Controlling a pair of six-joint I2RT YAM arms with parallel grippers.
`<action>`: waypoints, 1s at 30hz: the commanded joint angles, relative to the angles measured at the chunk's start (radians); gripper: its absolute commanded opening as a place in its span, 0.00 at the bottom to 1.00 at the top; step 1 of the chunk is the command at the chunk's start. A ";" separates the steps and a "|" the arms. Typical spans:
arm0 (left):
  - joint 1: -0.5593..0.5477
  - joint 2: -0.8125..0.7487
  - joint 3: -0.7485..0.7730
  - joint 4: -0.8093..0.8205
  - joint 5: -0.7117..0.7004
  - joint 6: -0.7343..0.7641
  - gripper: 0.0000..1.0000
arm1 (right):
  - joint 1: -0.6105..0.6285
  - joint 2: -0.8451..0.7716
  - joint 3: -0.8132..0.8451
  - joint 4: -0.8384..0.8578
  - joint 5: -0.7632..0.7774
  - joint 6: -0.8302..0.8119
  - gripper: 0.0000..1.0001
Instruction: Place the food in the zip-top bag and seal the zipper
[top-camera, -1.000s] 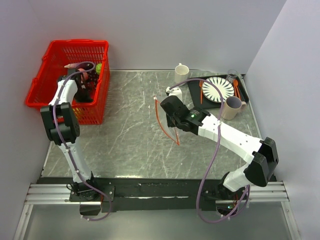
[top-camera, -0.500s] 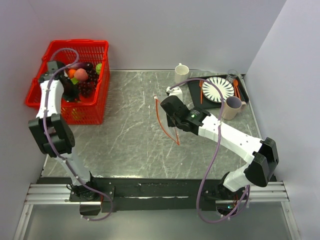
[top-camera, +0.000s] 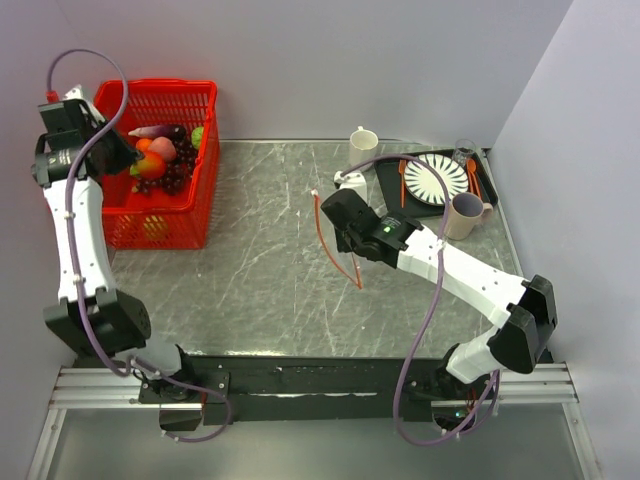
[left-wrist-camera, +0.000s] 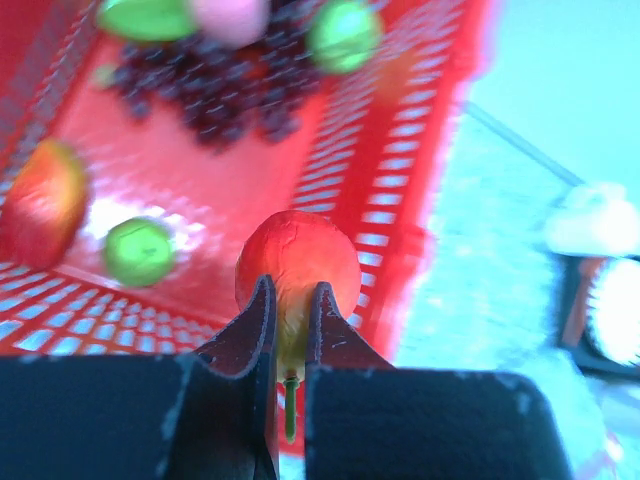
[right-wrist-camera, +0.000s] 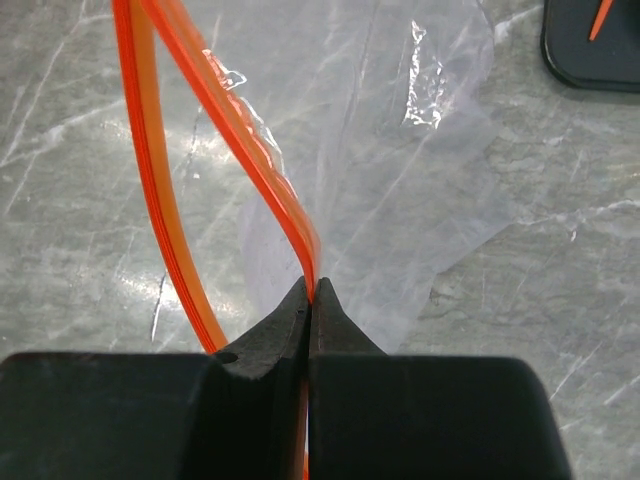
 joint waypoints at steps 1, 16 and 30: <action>0.000 -0.140 -0.033 0.088 0.216 -0.045 0.01 | -0.008 0.008 0.103 -0.040 0.038 0.022 0.00; -0.238 -0.438 -0.429 0.364 0.643 -0.183 0.01 | -0.014 0.093 0.264 -0.113 -0.108 0.052 0.00; -0.608 -0.421 -0.750 0.866 0.615 -0.448 0.01 | -0.014 0.119 0.316 -0.144 -0.161 0.064 0.00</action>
